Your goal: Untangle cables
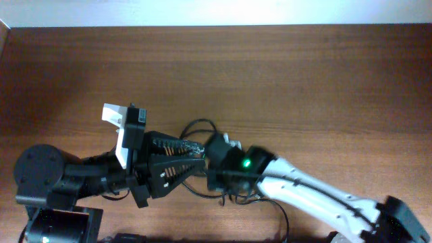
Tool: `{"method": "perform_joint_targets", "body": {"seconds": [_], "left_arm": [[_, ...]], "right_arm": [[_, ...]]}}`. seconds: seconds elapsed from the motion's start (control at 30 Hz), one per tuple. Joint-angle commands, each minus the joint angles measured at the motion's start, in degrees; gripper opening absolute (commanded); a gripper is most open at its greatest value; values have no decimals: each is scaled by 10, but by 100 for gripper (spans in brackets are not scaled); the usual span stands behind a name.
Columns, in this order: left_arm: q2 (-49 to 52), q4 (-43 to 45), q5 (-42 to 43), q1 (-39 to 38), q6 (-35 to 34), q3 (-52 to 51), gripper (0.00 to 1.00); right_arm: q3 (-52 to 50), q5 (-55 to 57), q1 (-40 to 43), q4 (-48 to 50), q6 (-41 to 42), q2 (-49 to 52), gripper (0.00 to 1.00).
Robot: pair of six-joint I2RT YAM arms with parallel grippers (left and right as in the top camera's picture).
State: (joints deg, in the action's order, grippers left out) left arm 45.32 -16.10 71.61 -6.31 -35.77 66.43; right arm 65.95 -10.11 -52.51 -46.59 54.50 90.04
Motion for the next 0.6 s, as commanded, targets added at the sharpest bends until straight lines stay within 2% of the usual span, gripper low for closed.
{"method": "perform_joint_targets", "body": {"seconds": [0.0,0.1,0.17,0.27,0.33,0.37,0.47,0.57], "left_arm": [[0,-12,7,1,16,5,32],[0,-75,0,1,99,5,35],[0,-144,-67,1,140,5,41],[4,-231,-194,1,160,3,48],[14,-250,-195,1,193,3,47],[35,-265,-195,1,229,3,47],[61,-267,-183,-9,239,3,47],[100,-267,-183,-71,279,3,46]], "right_arm": [[85,-78,65,2,-155,-83,5],[157,-88,104,-1,-221,-156,4],[200,-88,110,0,-226,-198,4],[251,-98,109,0,-226,-235,4],[278,-132,109,9,-225,-245,4],[309,-187,109,32,-208,-248,4],[322,-246,109,86,-178,-247,4],[322,-257,109,121,-173,-247,4]]}}
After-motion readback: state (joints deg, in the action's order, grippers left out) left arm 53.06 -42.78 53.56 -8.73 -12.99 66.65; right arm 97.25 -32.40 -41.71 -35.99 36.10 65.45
